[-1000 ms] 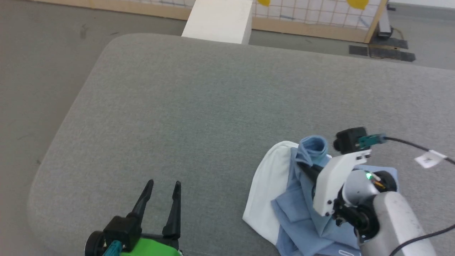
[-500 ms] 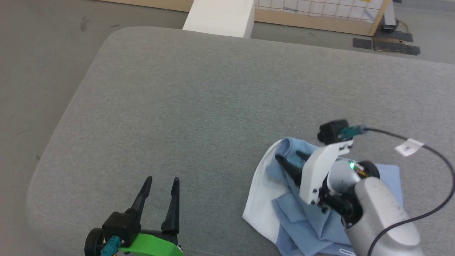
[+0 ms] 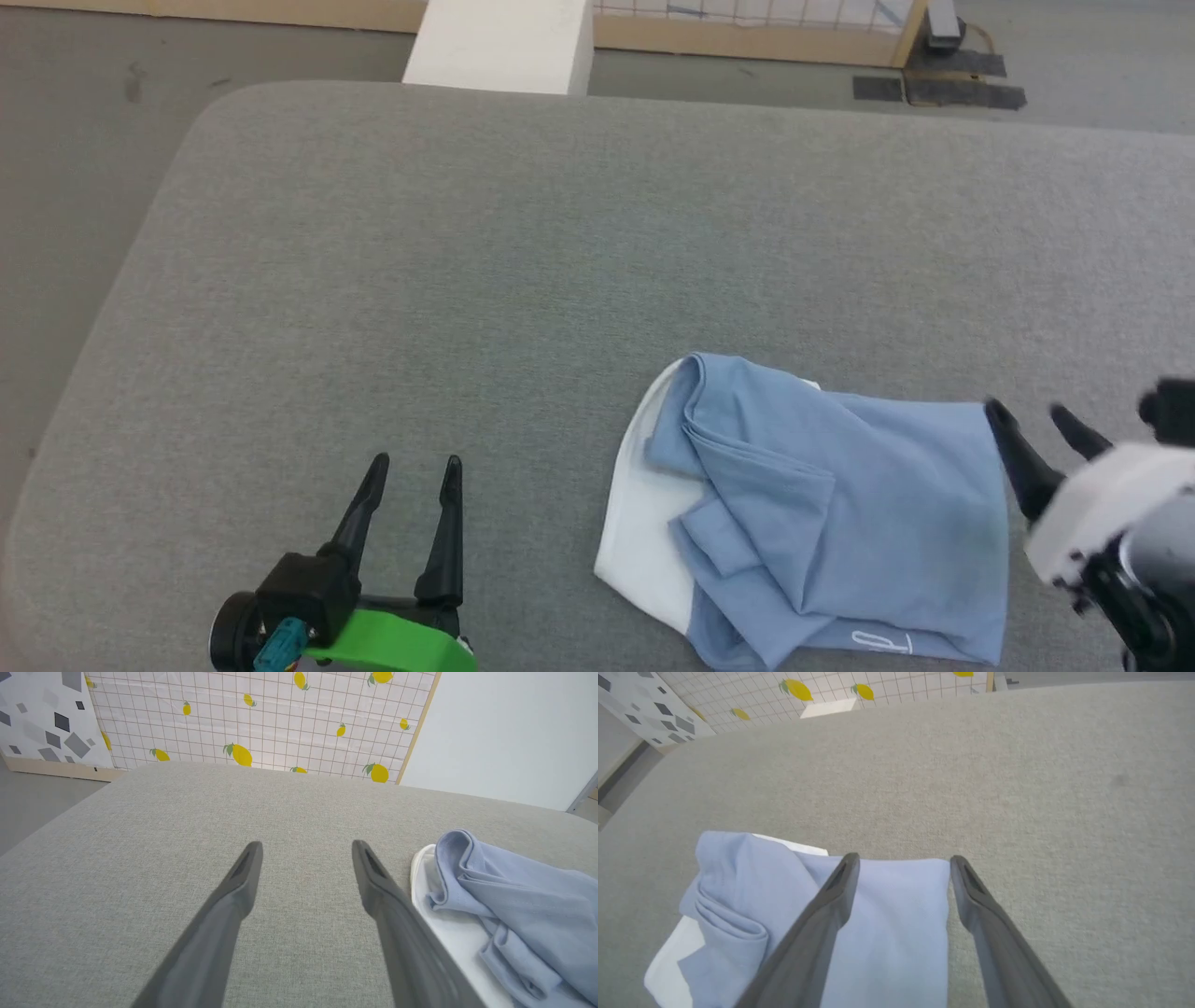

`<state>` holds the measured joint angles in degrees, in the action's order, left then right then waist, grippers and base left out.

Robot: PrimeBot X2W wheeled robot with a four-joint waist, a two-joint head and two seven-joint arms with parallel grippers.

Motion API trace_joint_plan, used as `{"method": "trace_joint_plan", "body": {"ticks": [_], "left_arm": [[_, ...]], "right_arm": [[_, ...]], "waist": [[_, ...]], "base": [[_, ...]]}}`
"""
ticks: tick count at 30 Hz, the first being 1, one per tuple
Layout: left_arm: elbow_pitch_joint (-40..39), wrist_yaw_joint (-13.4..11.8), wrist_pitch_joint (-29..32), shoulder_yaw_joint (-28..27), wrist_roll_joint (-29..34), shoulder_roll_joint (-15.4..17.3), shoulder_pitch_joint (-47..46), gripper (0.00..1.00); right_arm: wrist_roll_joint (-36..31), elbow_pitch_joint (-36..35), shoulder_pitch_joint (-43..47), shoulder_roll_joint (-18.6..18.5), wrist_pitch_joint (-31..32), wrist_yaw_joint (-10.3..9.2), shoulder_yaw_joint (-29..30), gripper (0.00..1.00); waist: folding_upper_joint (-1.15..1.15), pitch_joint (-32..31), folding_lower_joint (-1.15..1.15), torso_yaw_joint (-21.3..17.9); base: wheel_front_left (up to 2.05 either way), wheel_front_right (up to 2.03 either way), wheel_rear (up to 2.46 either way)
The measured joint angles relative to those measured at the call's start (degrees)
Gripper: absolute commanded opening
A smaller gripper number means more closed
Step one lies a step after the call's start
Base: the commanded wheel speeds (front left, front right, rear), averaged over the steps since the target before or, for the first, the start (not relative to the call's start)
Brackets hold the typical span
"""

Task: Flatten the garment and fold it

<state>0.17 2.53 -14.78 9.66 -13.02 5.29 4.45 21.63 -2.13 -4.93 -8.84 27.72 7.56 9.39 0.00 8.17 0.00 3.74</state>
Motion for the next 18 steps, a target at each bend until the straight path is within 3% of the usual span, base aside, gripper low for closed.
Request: {"method": "trace_joint_plan", "body": {"ticks": [7, 16, 17, 18], "left_arm": [[-0.2, 0.0, 0.0, 0.2, 0.4, 0.2, -0.1, 1.0], [-0.6, 0.0, 1.2, 0.5, 0.5, 1.4, -0.2, 1.0], [-0.7, 0.0, 1.2, 0.5, 0.5, 1.6, -0.1, 1.0], [-0.8, 0.0, 1.6, 0.5, 0.5, 1.9, -0.1, 1.0]], "right_arm": [[-1.0, 0.8, 5.0, 2.0, 0.6, 0.0, 3.3, 1.0], [1.4, 10.2, 4.7, 5.0, 1.9, 0.0, 4.9, 1.0], [1.7, 11.2, 4.4, 5.1, 2.1, 0.01, 5.2, 0.75], [1.7, 12.4, 3.8, 5.1, 2.1, 0.01, 5.4, 0.43]], "waist": [[0.0, 1.9, 0.0, -1.1], [0.0, 2.4, 0.0, -0.4], [0.0, 2.3, 0.0, -0.3], [0.0, 2.2, 0.0, -0.3]], "base": [[0.0, 0.0, 0.0], [0.0, 0.0, 0.0], [0.0, 0.0, 0.0], [0.0, 0.0, 0.0]]}}
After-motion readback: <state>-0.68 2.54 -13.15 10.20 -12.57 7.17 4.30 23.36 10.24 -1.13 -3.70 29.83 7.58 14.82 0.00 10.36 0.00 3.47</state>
